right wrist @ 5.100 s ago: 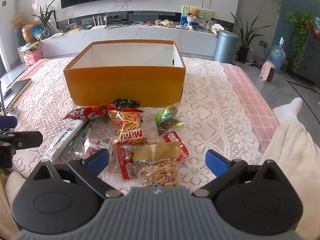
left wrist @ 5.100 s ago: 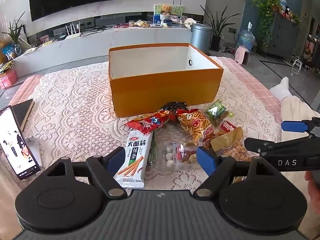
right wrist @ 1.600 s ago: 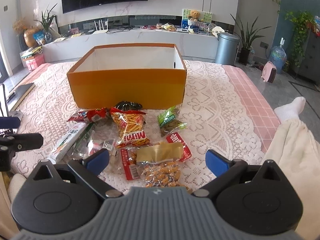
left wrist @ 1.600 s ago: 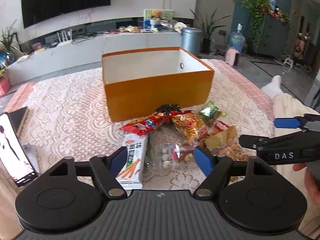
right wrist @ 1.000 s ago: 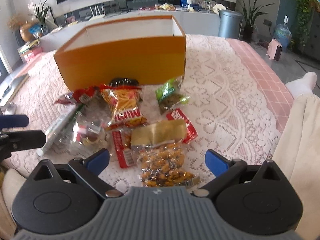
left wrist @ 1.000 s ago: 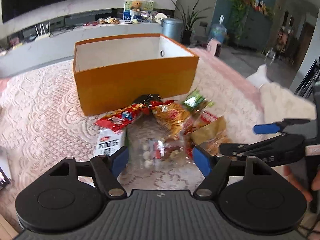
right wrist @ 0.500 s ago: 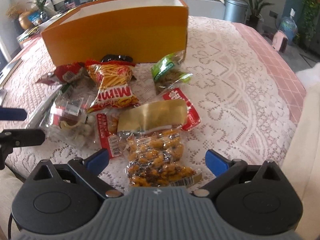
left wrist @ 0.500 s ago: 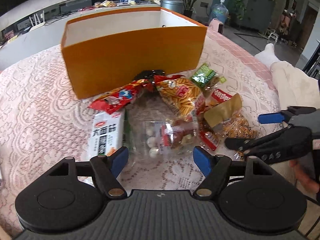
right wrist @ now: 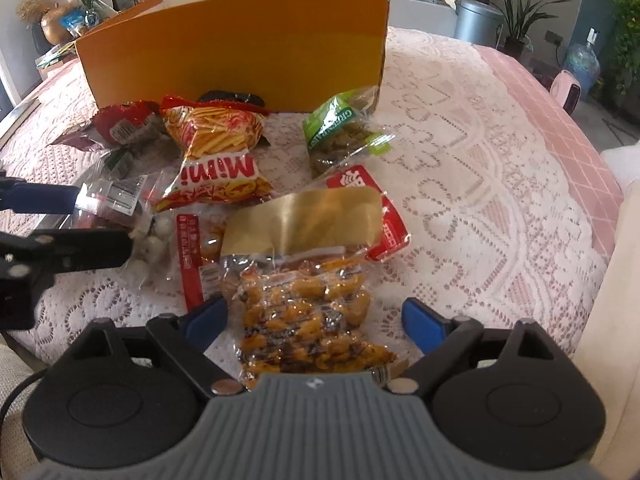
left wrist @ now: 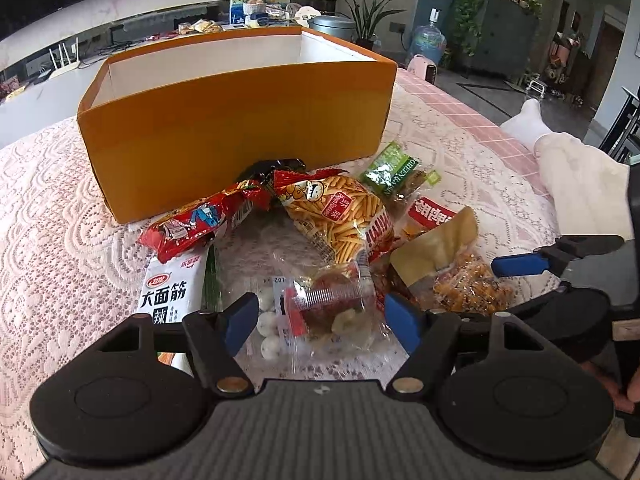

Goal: Organize snacks
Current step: 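Grasp the orange nut bag with the right tool while the left tool grasps the clear candy bag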

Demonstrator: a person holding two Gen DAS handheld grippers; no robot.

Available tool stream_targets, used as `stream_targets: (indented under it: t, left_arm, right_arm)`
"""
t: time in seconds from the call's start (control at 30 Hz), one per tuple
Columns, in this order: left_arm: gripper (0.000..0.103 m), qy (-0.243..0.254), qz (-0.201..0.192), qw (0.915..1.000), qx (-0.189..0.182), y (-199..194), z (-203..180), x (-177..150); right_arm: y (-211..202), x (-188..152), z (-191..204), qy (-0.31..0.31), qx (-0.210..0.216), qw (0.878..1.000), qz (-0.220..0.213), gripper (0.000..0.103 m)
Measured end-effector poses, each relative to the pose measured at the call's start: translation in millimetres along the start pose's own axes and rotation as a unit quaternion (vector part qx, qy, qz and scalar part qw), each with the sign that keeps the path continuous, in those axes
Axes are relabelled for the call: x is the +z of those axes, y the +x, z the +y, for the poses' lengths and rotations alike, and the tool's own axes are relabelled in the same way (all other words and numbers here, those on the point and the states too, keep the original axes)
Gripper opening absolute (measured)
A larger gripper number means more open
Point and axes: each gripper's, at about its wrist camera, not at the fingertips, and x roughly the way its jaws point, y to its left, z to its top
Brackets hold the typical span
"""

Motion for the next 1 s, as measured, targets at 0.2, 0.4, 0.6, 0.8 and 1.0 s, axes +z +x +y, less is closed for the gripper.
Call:
stream_targets:
  t: [0.2, 0.4, 0.6, 0.8, 1.0]
  left_arm:
    - [0.074, 0.000, 0.003, 1.0000, 0.008, 6, -3, 1]
    - [0.057, -0.012, -0.002, 0.9999, 0.002, 6, -2, 1]
    - [0.051, -0.021, -0.014, 0.9997, 0.006, -1, -1, -1]
    - [0.050, -0.029, -0.038, 0.9989, 0.006, -18, 1, -1]
    - [0.050, -0.049, -0.064, 0.9967, 0.000, -38, 6, 0]
  right_arm:
    - [-3, -1, 3, -0.007, 0.001, 1.000, -0.009, 0.077]
    - [-7, -2, 7, -0.018, -0.003, 1.000, -0.013, 0.074]
    - [-13, -3, 9, -0.027, -0.007, 0.999, -0.025, 0.072]
    - [-28, -3, 10, -0.025, -0.014, 0.999, -0.039, 0.070]
    - [-46, 3, 11, -0.024, -0.006, 0.997, -0.068, 0.068]
